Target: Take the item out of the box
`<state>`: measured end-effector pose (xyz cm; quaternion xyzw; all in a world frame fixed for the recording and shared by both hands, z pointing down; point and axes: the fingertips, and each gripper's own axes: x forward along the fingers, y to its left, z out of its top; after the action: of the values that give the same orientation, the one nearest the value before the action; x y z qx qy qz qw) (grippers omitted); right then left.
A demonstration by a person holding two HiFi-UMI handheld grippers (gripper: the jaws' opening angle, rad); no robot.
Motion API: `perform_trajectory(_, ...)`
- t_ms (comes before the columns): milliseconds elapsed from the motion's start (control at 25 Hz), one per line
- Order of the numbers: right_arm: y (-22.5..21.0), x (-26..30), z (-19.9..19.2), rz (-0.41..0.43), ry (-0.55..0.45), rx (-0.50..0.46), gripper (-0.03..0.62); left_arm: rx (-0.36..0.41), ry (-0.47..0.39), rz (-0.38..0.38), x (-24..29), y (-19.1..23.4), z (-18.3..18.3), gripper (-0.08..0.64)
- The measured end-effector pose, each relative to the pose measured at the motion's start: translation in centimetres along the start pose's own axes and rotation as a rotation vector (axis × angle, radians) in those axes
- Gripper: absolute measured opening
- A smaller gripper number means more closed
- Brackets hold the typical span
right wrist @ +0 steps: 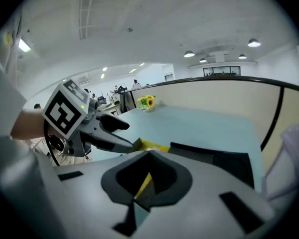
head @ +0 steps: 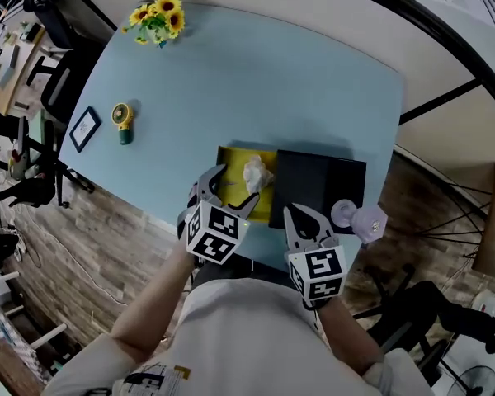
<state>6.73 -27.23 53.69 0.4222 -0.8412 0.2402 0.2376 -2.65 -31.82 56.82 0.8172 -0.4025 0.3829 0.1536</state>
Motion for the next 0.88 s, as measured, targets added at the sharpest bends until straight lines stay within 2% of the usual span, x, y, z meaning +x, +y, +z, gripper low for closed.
perform_trajectory(200,-0.2,1.6,-0.9,-0.032,0.026,0.038,0.003,-0.014,0.129,-0.071,3.5,-0.2,-3.8,0.367)
perform_trajectory(280,-0.3,2.2,-1.3,-0.037,0.04,0.046,0.003,-0.03,0.157,-0.098,4.8,-0.3,-4.8,0.367)
perform_trajectory(440,-0.6,2.9,-1.8,-0.041,0.066,0.043,0.003,-0.041,0.186,-0.143,7.0,-1.0,-5.6,0.367)
perform_trajectory(720,-1.1,3.6,-2.3,-0.052,0.072,0.117,0.003,-0.004,0.247,-0.172,10.1,-1.8,-6.6,0.367)
perform_trajectory(760,-1.2,3.6,-2.4,-0.056,0.072,0.12,0.003,-0.01,0.245,-0.166,10.4,-1.7,-6.7,0.357)
perform_trajectory(840,-1.3,3.8,-2.4,-0.062,0.07,0.124,0.003,-0.039,0.246,-0.165,10.9,-1.6,-6.9,0.295)
perform_trajectory(880,-1.4,3.8,-2.4,-0.065,0.07,0.125,0.003,-0.049,0.251,-0.167,11.1,-1.7,-7.1,0.295)
